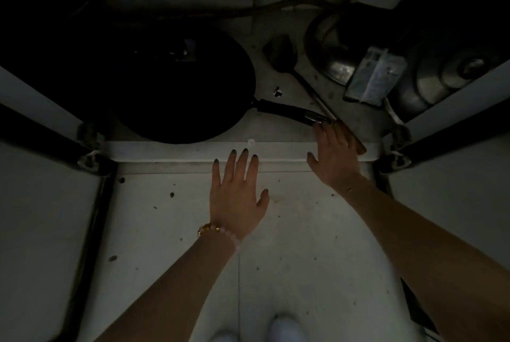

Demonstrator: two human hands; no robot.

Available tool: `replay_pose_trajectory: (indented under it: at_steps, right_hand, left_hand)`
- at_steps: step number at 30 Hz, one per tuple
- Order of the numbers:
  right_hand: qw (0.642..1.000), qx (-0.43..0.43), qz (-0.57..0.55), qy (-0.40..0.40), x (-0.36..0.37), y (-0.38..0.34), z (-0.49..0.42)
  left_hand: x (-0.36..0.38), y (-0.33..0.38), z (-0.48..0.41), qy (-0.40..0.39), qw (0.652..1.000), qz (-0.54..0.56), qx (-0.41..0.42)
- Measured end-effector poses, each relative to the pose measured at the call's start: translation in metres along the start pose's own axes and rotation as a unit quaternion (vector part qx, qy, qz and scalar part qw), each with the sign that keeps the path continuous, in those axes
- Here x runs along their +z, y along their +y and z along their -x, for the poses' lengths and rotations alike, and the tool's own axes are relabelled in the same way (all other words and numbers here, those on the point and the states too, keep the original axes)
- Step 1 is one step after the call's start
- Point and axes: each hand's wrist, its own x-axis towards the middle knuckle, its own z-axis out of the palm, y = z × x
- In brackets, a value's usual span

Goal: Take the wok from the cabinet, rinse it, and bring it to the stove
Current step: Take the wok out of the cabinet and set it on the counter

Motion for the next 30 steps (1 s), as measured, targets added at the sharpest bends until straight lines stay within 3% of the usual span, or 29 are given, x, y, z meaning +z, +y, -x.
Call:
replay_pose_trajectory:
  at_steps: [3,8,16,21,23,27,30]
  right_hand:
    - [0.999,0.009,-0.044,0.006,0.009,0.005,-0.02]
    - [0.985,0.039,-0.171,-0.012,0.006,0.009,-0.037]
    - [0.975,0.05,-0.215,0.025,0.01,0.01,-0.052]
    - [0.913,0.061,-0.381,-0.129,0.025,-0.004,-0.029]
    - [0.885,0.061,-0.416,-0.2,0.029,-0.018,-0.013]
    - [0.798,0.078,-0.533,-0.271,0.035,-0.058,0.026]
    - [0.769,0.076,-0.564,-0.293,0.037,-0.082,0.055]
  left_hand:
    - [0.014,-0.003,-0.006,0.003,0.999,0.037,0.001]
    - [0.028,0.003,-0.01,-0.003,0.977,0.203,-0.063]
    - [0.033,0.009,-0.002,0.0,0.948,0.295,-0.116]
    - [0.031,0.012,0.006,-0.008,0.903,0.403,-0.151]
    - [0.028,0.012,0.01,-0.018,0.856,0.476,-0.2]
    - [0.02,0.005,0.015,-0.062,0.712,0.632,-0.298]
    - [0.014,-0.001,0.014,-0.08,0.619,0.696,-0.355]
